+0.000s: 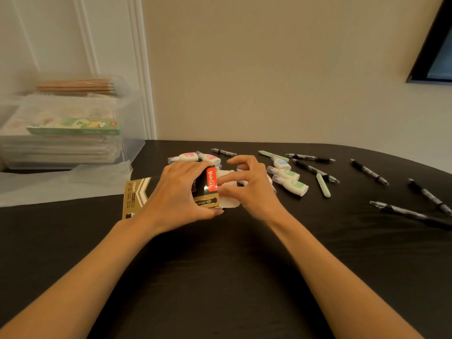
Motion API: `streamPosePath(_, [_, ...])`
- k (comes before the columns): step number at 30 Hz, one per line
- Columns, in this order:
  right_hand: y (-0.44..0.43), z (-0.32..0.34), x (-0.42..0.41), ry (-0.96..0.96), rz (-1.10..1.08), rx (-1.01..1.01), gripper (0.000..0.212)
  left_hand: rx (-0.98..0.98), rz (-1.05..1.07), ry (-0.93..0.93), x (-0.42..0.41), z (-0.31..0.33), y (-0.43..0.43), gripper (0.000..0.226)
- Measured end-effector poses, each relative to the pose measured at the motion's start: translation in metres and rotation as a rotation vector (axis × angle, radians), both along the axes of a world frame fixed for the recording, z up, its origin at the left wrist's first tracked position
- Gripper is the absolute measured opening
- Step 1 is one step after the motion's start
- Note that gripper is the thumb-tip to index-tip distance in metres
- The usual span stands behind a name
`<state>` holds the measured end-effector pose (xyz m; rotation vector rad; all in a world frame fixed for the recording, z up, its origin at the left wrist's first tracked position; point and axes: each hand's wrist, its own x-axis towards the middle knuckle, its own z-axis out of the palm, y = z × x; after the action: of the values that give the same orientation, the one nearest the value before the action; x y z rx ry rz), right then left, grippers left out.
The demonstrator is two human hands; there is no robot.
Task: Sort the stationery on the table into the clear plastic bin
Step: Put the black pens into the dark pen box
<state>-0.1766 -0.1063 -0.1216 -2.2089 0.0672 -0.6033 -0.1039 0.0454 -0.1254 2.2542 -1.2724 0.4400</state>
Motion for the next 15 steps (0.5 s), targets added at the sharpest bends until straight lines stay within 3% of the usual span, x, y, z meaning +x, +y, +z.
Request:
streamPosePath(8, [0.005,-0.007,0.010,0.182,0.022,-0.007,0.019,0.046,-0.028,-0.060,-0.007,-0.005,-0.007,0.091])
streamPosePath(15, [0.000,-0.004,0.005,0.054,0.040,0.473,0.023,-0.034,0.128,-0.087,0.004,-0.002,-0.007,0.090])
